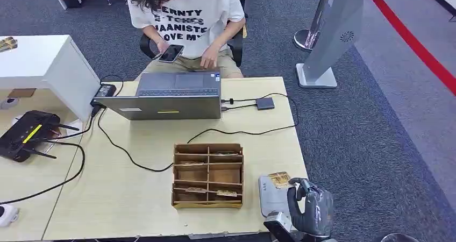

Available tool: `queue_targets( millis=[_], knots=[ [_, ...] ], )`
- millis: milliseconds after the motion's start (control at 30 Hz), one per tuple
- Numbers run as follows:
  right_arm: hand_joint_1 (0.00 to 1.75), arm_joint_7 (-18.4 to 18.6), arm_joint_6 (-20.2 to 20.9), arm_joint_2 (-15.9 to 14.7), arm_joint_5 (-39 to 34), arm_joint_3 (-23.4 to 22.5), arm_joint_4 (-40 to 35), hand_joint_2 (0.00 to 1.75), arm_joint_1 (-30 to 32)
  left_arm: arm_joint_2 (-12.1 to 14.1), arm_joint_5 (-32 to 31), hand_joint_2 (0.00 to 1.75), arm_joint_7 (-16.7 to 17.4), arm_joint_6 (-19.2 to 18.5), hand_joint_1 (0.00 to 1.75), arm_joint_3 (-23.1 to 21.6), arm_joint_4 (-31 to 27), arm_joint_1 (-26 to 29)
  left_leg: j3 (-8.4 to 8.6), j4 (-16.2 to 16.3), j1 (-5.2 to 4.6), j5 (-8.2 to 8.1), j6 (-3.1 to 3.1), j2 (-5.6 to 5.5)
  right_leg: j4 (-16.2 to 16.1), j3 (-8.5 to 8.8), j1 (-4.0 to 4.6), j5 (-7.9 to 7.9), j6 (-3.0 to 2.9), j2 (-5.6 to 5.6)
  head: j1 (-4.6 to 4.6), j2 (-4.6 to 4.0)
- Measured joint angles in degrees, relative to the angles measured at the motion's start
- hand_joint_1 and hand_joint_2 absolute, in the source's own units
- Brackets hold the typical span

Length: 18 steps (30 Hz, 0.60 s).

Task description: Pass the card to the sensor for recognition and then transmit it.

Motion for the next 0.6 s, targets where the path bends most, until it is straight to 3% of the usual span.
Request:
queue_targets(
  millis=[600],
  knots=[
    [1.75,0.61,-0.02,0.96,0.77,-2.15,4.77,1.75,0.03,0.00,0.20,0.00,0.00,0.18,0.00,0.00,0.20,0.06,0.00,0.00,0.00,0.00,0.00,0.00,0.00,0.00,0.00,0.00,0.00,0.00,0.00,0.00]
  ],
)
